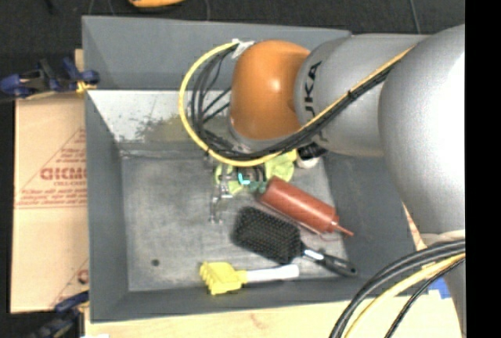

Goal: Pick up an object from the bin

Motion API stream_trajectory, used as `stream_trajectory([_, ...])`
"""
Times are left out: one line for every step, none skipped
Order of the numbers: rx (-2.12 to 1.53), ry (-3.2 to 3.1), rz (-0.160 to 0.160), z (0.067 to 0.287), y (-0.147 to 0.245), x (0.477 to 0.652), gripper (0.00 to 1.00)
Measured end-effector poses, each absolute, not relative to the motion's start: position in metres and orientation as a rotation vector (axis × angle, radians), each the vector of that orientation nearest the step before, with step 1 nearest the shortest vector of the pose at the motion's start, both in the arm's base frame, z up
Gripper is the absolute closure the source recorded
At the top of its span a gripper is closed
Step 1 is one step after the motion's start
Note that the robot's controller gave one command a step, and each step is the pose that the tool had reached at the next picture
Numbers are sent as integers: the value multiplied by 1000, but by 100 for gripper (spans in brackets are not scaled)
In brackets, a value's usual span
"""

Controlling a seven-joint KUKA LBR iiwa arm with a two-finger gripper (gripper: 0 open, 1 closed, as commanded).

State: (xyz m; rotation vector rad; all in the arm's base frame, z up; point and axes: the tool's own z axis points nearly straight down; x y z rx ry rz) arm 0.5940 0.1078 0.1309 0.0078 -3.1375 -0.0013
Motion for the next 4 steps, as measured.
stream_trajectory([5, -3145, -2, 135, 107, 596, 0])
stream_trajectory([8, -3147, -3, 130, 62, 613, 0])
stream_trajectory([184, -3146, 9, 103, 38, 630, 0])
stream_trajectory([366, -3131, 0, 75, -2, 655, 100])
